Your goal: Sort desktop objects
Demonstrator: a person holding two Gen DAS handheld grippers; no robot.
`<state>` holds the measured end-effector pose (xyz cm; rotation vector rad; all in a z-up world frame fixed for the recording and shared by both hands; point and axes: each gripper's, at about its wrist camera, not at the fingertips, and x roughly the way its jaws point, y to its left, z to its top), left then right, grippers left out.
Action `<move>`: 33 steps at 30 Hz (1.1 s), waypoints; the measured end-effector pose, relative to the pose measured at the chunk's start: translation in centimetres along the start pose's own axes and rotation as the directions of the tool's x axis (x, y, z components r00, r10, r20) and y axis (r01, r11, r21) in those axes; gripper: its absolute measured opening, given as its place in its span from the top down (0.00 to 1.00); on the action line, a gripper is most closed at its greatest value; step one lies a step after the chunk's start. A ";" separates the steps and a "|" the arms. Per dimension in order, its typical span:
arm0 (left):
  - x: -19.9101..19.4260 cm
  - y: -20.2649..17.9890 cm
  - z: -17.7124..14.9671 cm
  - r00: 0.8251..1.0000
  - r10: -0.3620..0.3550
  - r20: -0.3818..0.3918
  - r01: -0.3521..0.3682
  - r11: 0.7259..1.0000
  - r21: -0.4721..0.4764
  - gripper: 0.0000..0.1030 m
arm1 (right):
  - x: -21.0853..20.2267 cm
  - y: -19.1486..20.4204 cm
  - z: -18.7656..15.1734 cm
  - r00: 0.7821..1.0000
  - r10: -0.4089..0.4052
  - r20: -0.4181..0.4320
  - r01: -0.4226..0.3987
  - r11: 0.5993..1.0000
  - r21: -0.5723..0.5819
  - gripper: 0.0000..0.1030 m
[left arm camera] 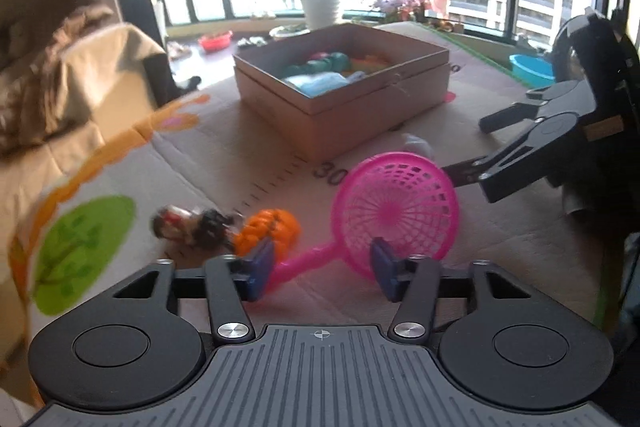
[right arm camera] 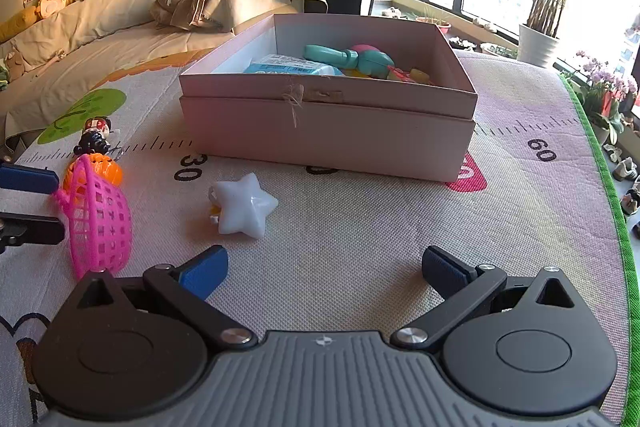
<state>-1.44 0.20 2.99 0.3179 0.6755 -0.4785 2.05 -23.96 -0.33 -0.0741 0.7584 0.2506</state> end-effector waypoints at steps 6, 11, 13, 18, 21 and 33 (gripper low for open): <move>1.7 3.2 -1.1 0.993 0.095 -0.070 -0.097 0.995 -0.034 0.06 | 0.0 -0.2 0.2 1.000 0.022 -0.022 -0.022 1.000 -0.008 0.00; 2.4 4.9 -2.2 0.995 0.041 -0.093 -0.054 0.989 -0.138 0.07 | -0.5 -0.8 0.9 0.994 0.087 -0.067 -0.089 0.996 -0.030 0.00; 2.0 4.2 -2.3 0.997 -0.033 -0.073 0.022 0.989 -0.144 0.07 | -1.7 -1.1 1.0 0.988 0.151 -0.022 -0.151 0.988 0.020 0.00; 1.0 1.0 -2.5 0.980 -0.194 -0.050 0.186 0.974 -0.129 0.06 | -4.1 0.8 1.5 0.936 0.346 0.069 -0.348 0.937 0.023 0.12; 0.0 -0.7 -2.5 0.962 -0.273 -0.030 0.268 0.957 -0.110 0.06 | -3.2 3.1 2.0 0.948 0.316 0.027 -0.315 0.948 -0.047 0.53; -0.6 -2.9 -1.7 0.999 -0.037 0.019 0.037 0.999 0.005 0.06 | -2.1 1.8 1.1 0.978 0.193 -0.075 -0.198 0.978 -0.067 0.83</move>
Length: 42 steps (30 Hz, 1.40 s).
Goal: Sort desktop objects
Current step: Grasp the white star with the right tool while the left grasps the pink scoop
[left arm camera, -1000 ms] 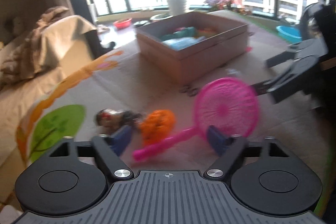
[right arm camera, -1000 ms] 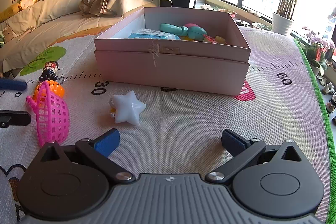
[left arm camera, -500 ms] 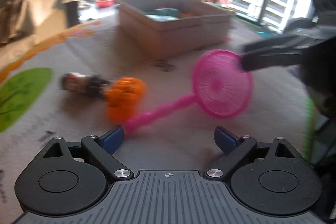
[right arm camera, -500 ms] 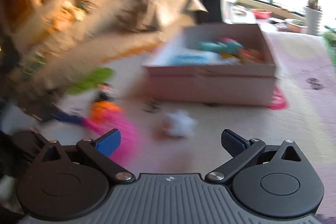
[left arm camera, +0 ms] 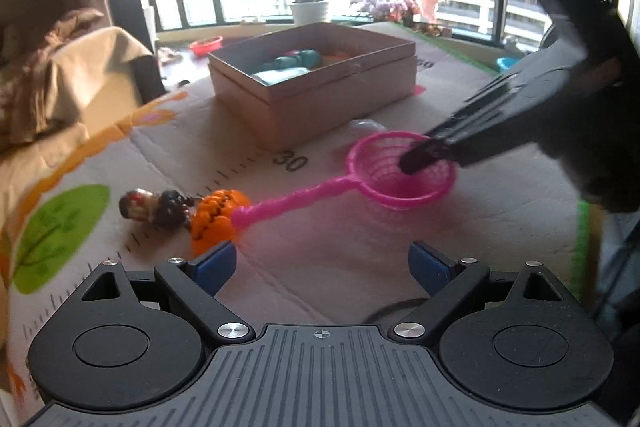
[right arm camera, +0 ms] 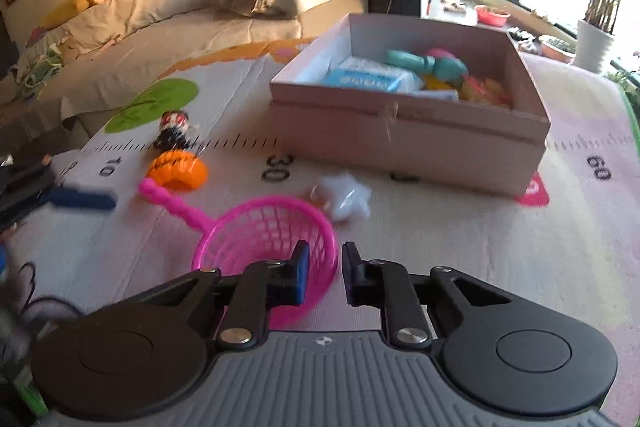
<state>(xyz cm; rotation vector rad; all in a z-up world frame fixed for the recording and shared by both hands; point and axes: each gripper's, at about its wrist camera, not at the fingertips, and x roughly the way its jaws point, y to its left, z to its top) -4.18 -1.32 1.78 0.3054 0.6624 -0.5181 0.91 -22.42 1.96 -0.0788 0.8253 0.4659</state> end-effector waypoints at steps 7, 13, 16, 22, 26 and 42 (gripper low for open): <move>1.2 -0.1 0.8 0.994 0.103 0.031 -0.106 0.989 0.104 0.06 | -1.8 0.2 0.1 0.999 0.012 0.034 -0.011 0.999 -0.030 0.74; 2.7 0.0 1.9 0.999 0.039 -0.005 -0.038 0.998 0.045 0.06 | -3.5 -1.5 -0.8 0.997 0.077 0.020 -0.078 0.993 0.091 0.66; 2.7 -0.3 2.1 0.998 -0.056 -0.027 0.056 0.998 0.017 0.06 | -3.3 -1.7 -1.4 0.996 0.088 -0.012 -0.086 0.990 0.115 0.81; 2.1 -0.7 1.7 0.992 -0.106 -0.073 0.104 0.994 -0.023 0.06 | -0.9 -0.9 0.4 0.997 0.081 -0.003 -0.080 0.993 0.092 0.90; 1.6 -0.5 1.2 0.982 -0.149 -0.113 0.139 0.986 -0.090 0.06 | 0.7 1.4 3.1 0.987 0.153 0.051 -0.156 0.987 0.042 0.91; 4.6 -1.1 3.1 0.989 -0.110 -0.097 0.088 0.974 -0.207 0.06 | -3.2 -3.0 2.4 0.979 -0.101 0.176 0.093 0.994 0.052 0.50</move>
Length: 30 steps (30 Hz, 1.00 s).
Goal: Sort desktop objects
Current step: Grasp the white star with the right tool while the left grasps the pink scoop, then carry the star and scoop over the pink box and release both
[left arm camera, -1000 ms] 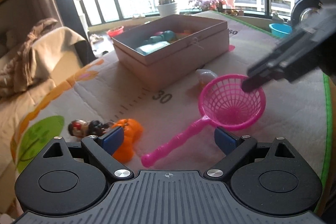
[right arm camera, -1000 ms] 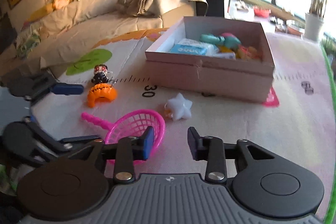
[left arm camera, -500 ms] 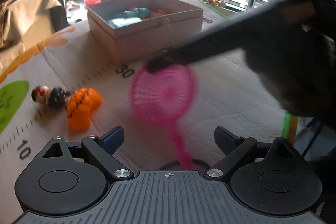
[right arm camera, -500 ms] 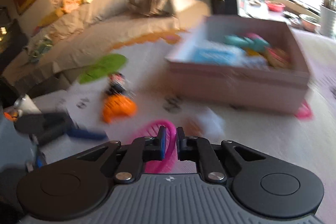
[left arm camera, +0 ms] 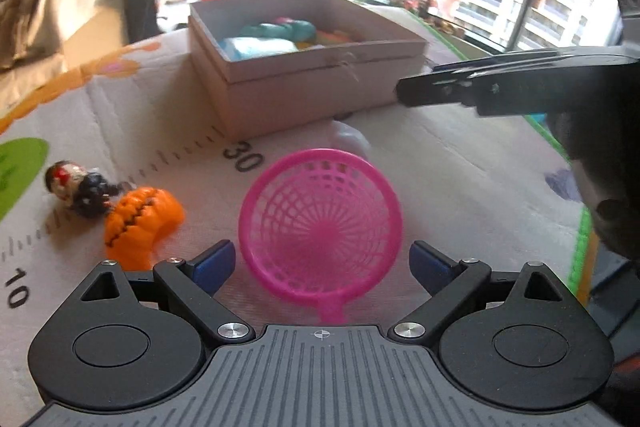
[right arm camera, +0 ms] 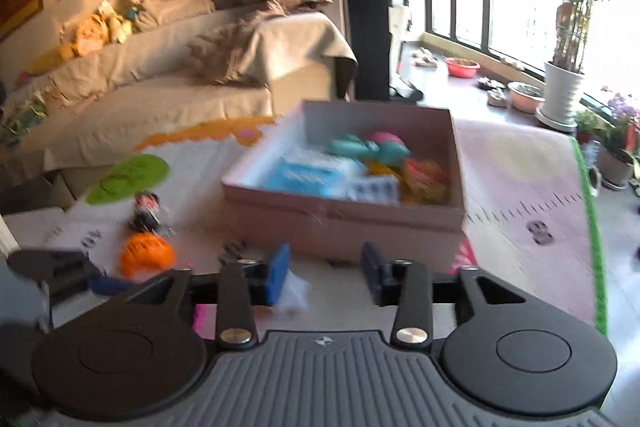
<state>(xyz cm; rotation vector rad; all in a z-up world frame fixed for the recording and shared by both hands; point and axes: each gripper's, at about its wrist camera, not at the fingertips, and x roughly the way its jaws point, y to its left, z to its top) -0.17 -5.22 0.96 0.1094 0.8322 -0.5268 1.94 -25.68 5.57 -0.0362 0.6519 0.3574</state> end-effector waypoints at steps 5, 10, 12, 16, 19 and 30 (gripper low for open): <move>-0.3 -0.6 -0.9 1.000 0.028 -0.011 -0.028 0.999 0.043 0.05 | 2.5 0.2 -0.5 0.995 0.081 -0.055 -0.079 0.996 0.039 0.49; -0.7 -0.1 -1.0 0.998 0.058 -0.011 -0.058 0.998 0.016 0.05 | 6.2 1.5 -0.8 0.981 0.142 -0.130 -0.129 0.986 0.104 0.57; -0.8 -0.1 -0.9 0.998 0.061 -0.005 -0.061 0.998 0.008 0.05 | 6.0 1.9 -1.0 0.982 0.129 -0.136 -0.118 0.989 0.089 0.64; -0.1 -0.2 -0.3 0.997 0.076 0.002 -0.076 0.997 -0.024 0.05 | 3.2 1.4 -1.4 0.993 0.078 -0.088 -0.073 0.996 0.059 0.64; 0.4 -0.6 0.2 0.996 0.084 0.010 -0.084 0.996 -0.035 0.06 | 1.2 0.4 -1.6 0.996 0.051 -0.076 -0.047 0.998 0.053 0.64; -1.6 -2.9 1.6 0.994 0.084 0.075 -0.090 0.993 0.072 0.16 | -3.6 -1.9 -2.9 0.997 -0.007 -0.075 0.010 0.999 0.048 0.64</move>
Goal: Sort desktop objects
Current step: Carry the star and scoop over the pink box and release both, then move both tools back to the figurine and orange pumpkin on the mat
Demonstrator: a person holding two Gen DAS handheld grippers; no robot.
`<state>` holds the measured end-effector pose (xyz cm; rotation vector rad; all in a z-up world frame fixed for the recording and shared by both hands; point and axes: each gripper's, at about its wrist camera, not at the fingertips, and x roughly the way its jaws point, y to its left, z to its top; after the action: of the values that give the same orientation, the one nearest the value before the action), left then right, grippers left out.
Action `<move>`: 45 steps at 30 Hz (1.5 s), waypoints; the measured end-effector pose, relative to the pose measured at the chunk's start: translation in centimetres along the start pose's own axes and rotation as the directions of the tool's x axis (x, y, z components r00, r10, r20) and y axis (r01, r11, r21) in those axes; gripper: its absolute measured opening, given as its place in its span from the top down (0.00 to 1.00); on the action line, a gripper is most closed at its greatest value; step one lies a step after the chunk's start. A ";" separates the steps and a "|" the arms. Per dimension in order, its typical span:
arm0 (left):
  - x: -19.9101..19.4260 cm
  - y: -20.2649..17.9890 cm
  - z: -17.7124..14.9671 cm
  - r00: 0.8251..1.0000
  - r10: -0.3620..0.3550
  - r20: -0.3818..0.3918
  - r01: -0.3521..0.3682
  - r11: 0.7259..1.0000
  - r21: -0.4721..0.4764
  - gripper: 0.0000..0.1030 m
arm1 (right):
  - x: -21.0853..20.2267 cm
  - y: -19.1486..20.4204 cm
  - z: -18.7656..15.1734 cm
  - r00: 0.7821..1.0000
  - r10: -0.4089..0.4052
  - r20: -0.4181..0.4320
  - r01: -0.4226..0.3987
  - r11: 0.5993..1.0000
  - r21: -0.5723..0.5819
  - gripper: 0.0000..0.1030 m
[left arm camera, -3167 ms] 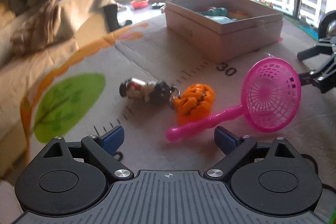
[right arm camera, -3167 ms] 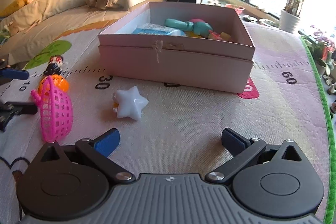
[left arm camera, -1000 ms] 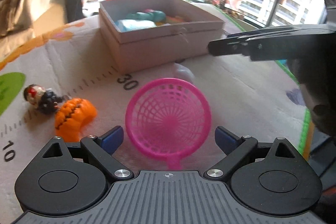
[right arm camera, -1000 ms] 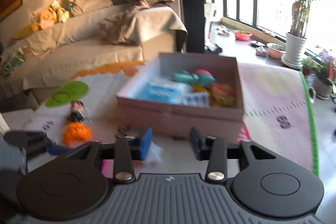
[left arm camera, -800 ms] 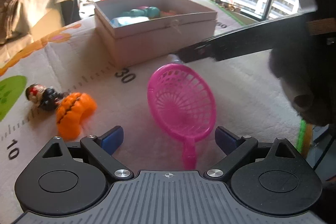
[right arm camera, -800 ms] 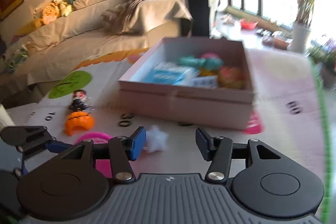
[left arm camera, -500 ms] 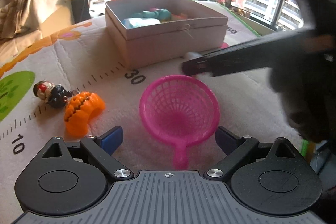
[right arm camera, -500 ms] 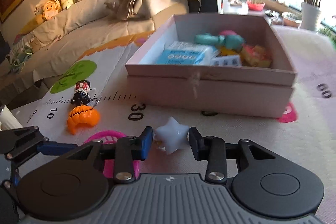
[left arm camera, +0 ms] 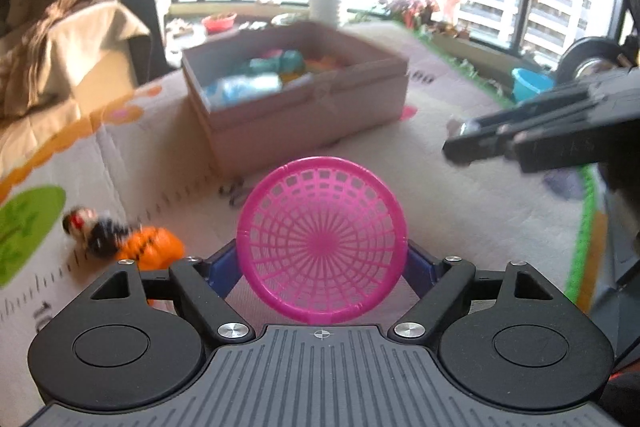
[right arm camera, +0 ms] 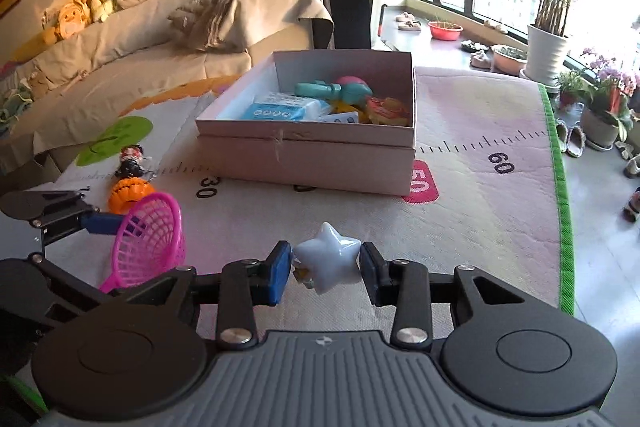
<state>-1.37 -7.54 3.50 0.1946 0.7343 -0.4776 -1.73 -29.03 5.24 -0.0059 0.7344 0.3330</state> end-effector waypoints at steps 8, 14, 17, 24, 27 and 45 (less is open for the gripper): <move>-0.1 2.6 11.1 0.983 -0.016 0.180 0.034 0.995 -0.099 0.16 | -1.5 -0.7 1.7 0.995 0.008 0.104 -0.008 1.000 0.002 0.64; 7.1 3.8 18.3 0.982 -0.074 0.174 0.111 0.970 -0.216 0.16 | -0.3 -2.2 3.0 0.993 -0.007 0.122 0.001 0.999 0.045 0.64; 10.8 4.0 20.1 0.983 -0.116 0.142 0.149 0.956 -0.252 0.08 | 0.3 -2.7 3.2 0.994 -0.004 0.113 -0.001 0.999 0.047 0.64; 9.6 5.7 18.0 0.984 -0.063 0.164 0.100 0.969 -0.226 0.05 | 1.2 -4.5 4.1 0.993 -0.031 0.115 0.023 0.997 0.070 0.64; 6.7 6.1 14.8 0.981 0.027 0.192 0.005 0.987 -0.163 0.03 | 1.8 -4.5 5.2 0.991 -0.028 0.133 0.018 0.997 0.076 0.64; -1.3 9.9 -2.7 0.970 0.239 0.054 -0.222 0.949 -0.222 0.02 | 11.3 -0.6 10.9 0.988 -0.132 -0.082 0.138 0.988 0.073 0.84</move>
<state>0.95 2.47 2.54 0.0563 0.6691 -0.1797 13.44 -24.93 5.82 0.0054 0.8191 0.1752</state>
